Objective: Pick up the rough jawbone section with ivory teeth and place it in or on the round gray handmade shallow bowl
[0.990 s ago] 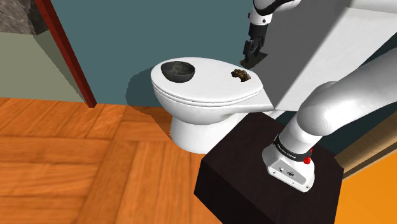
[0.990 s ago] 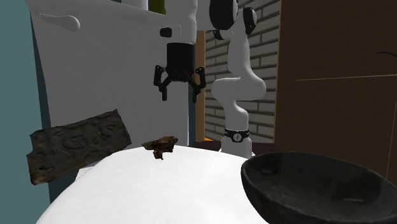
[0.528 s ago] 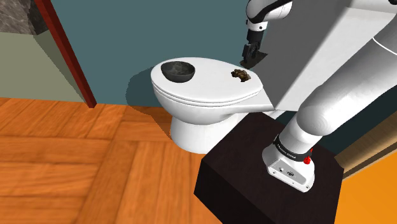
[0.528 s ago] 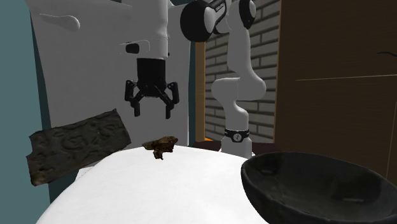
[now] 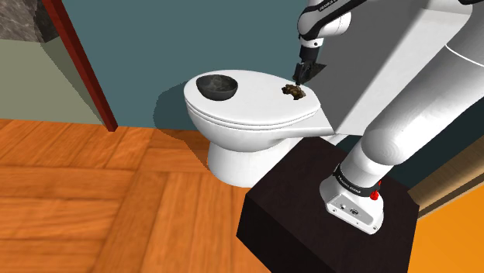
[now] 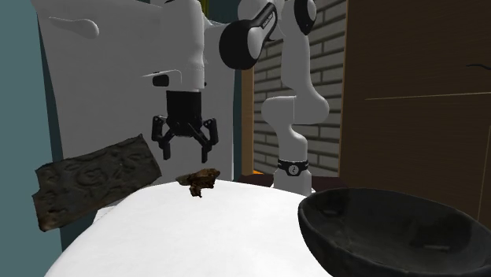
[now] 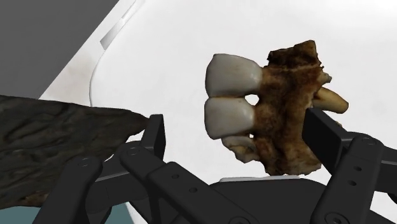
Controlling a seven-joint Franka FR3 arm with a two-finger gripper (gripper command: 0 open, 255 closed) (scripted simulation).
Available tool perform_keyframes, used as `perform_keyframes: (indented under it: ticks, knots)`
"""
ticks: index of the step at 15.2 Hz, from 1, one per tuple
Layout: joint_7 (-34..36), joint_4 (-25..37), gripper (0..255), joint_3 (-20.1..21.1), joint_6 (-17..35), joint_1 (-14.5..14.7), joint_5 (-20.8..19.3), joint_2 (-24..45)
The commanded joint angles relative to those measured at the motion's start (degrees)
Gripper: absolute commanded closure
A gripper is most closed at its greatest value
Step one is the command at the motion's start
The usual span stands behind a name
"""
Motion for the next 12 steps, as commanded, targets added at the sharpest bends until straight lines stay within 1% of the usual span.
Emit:
perform_keyframes:
  ticks: [1,7,8,12]
  knots:
    - [-0.06,-0.14,0,-0.04,0.59,0.03,0.18,0.44]
    - [-0.06,-0.13,0,-0.03,0.58,0.03,0.18,0.44]
    - [-0.06,-0.13,255,-0.03,0.58,0.03,0.18,0.44]
    - [-0.06,-0.13,255,-0.03,0.58,0.03,0.18,0.44]
